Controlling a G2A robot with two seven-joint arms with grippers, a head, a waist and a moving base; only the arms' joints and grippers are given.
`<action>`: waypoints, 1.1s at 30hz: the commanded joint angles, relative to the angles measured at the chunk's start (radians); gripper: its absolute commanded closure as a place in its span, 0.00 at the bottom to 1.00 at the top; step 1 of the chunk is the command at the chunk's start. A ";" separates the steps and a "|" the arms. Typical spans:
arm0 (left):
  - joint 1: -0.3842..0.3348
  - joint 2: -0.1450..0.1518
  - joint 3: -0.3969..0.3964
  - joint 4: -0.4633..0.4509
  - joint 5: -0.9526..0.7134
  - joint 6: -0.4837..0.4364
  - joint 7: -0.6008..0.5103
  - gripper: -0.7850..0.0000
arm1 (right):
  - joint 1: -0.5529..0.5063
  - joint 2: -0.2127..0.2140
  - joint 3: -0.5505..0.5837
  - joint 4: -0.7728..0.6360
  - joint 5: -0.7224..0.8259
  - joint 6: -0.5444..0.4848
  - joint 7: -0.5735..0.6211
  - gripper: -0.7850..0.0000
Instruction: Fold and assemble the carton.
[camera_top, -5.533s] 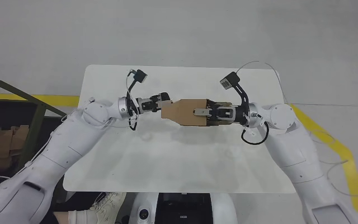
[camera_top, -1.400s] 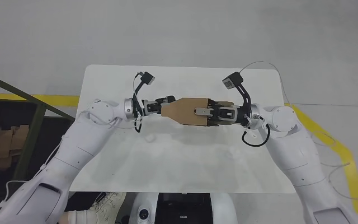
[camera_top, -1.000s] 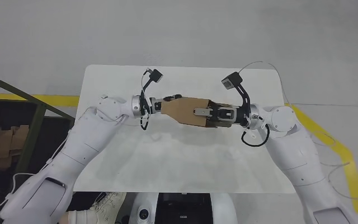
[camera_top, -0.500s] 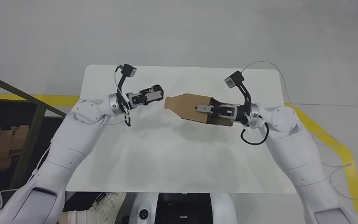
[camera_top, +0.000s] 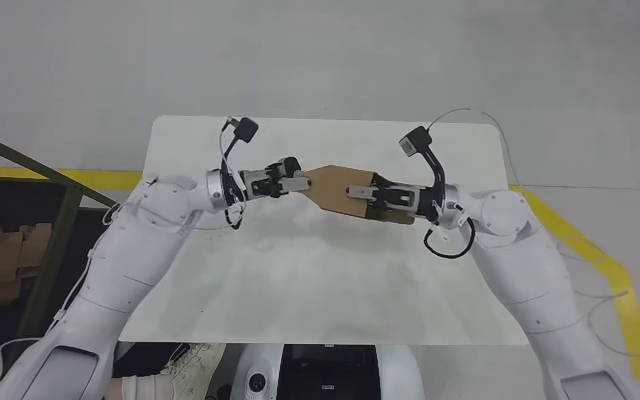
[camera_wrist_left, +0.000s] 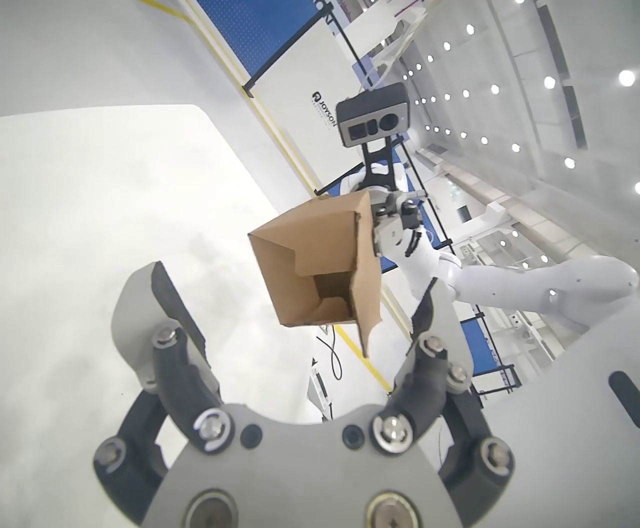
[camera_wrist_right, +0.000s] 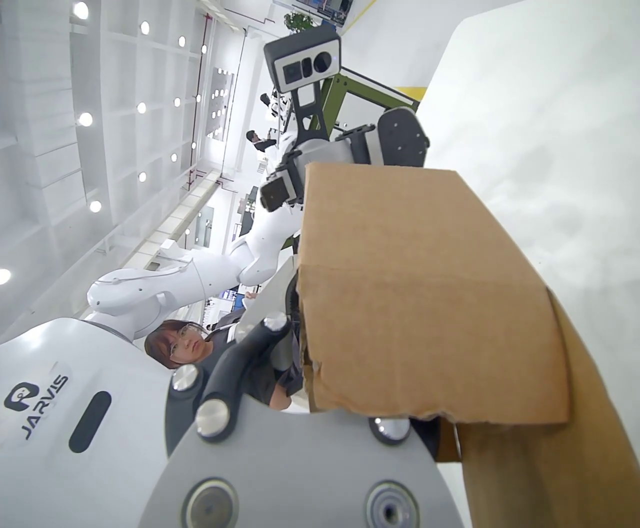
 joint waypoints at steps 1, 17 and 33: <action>-0.005 -0.005 0.014 0.014 0.014 0.007 0.020 0.00 | -0.003 0.001 0.003 -0.006 0.009 -0.006 0.008 1.00; -0.011 -0.023 0.049 0.054 -0.016 -0.040 0.018 0.00 | -0.006 0.002 0.007 -0.017 0.043 -0.019 0.034 1.00; -0.054 -0.047 0.104 0.116 -0.087 -0.029 -0.047 0.00 | -0.003 0.002 0.003 -0.014 0.075 -0.036 0.062 1.00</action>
